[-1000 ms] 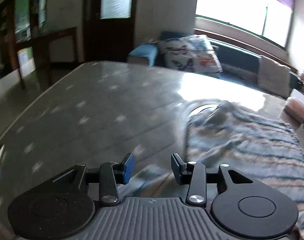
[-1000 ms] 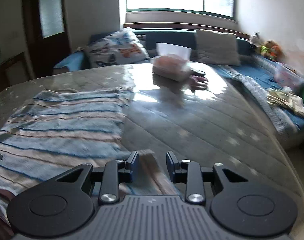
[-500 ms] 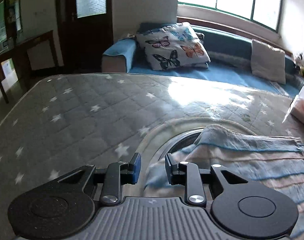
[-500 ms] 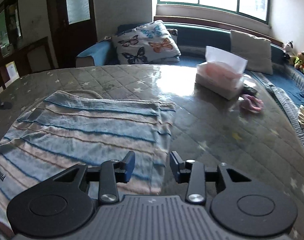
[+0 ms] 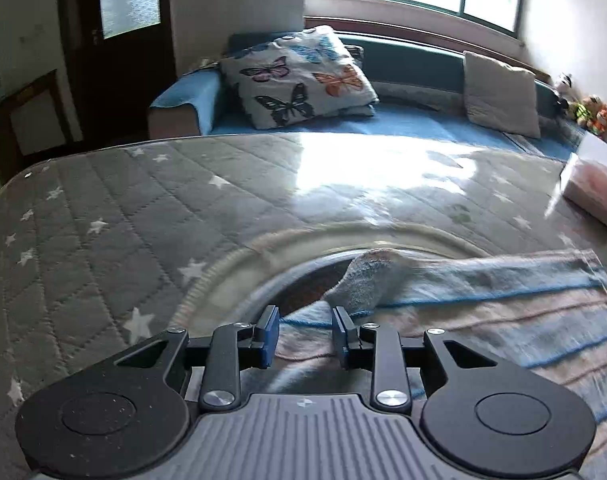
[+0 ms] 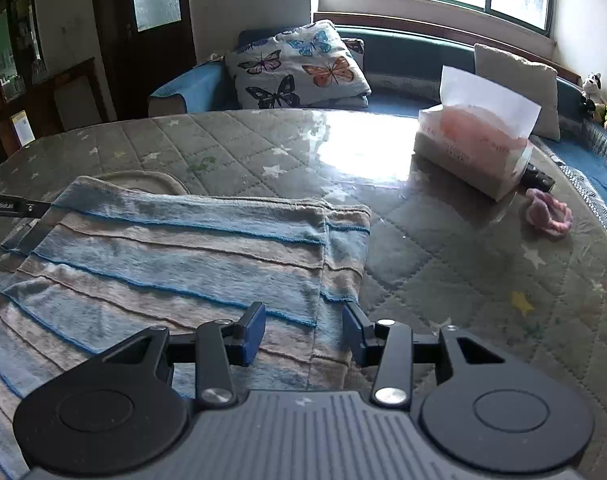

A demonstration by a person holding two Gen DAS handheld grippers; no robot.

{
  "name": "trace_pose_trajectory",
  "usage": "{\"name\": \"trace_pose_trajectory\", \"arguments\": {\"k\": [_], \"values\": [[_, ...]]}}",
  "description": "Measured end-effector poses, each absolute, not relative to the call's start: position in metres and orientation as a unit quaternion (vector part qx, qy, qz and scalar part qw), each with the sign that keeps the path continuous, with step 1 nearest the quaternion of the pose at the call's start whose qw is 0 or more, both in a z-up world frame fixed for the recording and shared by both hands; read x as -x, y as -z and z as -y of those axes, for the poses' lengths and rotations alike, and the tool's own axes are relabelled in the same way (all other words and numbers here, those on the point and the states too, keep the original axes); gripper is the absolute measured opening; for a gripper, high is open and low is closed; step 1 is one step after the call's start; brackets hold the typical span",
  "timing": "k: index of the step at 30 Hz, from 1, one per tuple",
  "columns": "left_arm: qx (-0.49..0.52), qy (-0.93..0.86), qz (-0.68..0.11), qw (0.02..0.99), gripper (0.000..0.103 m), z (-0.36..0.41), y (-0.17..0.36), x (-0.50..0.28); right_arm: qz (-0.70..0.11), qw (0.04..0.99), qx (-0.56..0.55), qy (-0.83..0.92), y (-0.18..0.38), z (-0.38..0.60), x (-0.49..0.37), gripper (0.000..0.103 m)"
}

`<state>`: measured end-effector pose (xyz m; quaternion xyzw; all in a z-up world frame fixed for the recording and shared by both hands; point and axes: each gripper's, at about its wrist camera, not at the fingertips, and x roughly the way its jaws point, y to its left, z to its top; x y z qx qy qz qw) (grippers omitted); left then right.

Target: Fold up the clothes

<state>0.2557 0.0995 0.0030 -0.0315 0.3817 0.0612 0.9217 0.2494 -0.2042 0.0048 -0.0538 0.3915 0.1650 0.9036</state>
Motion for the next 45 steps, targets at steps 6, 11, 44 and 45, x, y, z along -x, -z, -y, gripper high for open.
{"name": "trace_pose_trajectory", "arguments": {"k": [6,11,44,45], "values": [[0.007,-0.013,-0.378,0.926,0.043,-0.076,-0.003,-0.238,-0.39,0.904,0.053,-0.168,-0.002,0.203,-0.25,0.048],[-0.001,0.002,-0.368,0.93,0.043,-0.076,-0.004,-0.23,-0.389,0.904,0.052,-0.169,-0.002,0.204,-0.25,0.048],[-0.052,0.056,-0.322,0.944,0.004,-0.064,-0.01,-0.185,-0.386,0.905,0.058,-0.171,-0.002,0.202,-0.252,0.05],[-0.059,0.071,-0.327,0.941,0.007,-0.058,-0.007,-0.181,-0.386,0.905,0.058,-0.171,-0.002,0.202,-0.252,0.05]]}}
